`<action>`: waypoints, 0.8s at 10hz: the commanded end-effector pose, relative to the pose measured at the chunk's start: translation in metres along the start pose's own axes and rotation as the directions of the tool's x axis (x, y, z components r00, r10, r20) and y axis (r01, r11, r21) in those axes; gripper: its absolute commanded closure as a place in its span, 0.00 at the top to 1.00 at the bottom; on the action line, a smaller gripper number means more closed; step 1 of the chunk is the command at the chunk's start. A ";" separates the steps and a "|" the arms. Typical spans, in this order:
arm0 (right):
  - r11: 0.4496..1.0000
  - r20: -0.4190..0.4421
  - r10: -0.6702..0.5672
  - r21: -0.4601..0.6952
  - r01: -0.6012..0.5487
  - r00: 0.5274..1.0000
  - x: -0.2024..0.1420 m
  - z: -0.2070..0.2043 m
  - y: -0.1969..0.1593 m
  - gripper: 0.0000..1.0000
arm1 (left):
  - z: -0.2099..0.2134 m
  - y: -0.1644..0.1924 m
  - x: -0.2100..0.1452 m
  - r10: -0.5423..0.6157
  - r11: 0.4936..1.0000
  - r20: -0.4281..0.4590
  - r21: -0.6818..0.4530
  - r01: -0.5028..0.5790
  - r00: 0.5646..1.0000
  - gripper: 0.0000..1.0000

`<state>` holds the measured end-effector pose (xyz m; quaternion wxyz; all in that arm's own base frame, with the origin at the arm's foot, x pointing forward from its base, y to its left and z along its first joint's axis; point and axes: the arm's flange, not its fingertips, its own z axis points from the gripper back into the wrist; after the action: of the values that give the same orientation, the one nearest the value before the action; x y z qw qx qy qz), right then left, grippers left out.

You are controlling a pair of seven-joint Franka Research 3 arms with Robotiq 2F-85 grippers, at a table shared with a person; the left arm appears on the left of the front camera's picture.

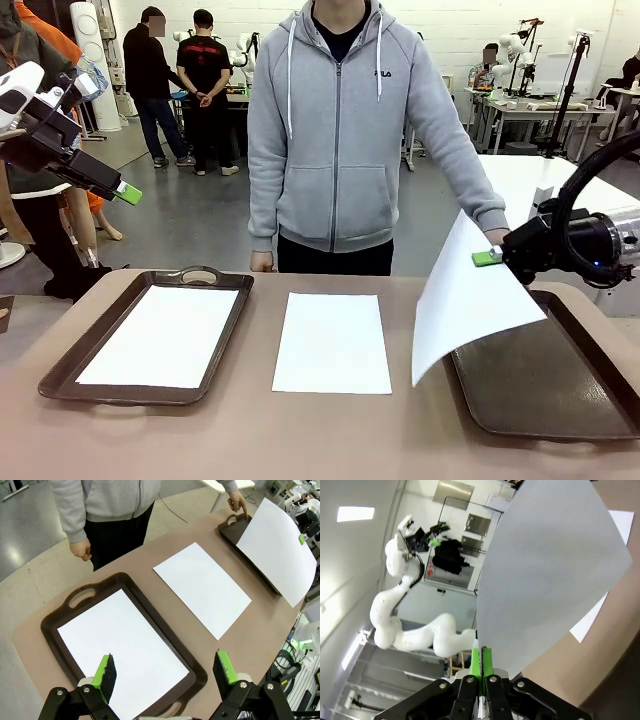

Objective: Sort the A4 documents.
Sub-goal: Place the A4 Paper in the designated Handle tray.

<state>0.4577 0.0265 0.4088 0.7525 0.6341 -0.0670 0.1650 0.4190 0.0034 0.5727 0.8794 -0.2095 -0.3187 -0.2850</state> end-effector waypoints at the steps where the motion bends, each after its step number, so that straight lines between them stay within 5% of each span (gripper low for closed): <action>1: 0.995 -0.034 0.100 0.004 -0.100 0.994 0.003 0.006 -0.023 0.01 | 0.001 0.002 -0.001 -0.018 1.000 0.003 -0.009 0.018 1.000 1.00; 5: 0.985 -0.040 0.029 -0.167 -0.036 0.999 -0.014 0.029 -0.064 0.01 | 0.001 0.002 -0.001 -0.018 1.000 0.003 -0.009 0.018 1.000 1.00; 8: 0.961 0.073 -0.068 -0.262 0.085 0.995 -0.024 0.054 -0.077 0.01 | 0.001 0.002 -0.001 -0.018 1.000 0.003 -0.009 0.018 1.000 1.00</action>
<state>0.4720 -0.0408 0.3406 0.8213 0.5460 -0.0917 0.1375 0.4190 0.0035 0.5727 0.8795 -0.2094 -0.3187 -0.2849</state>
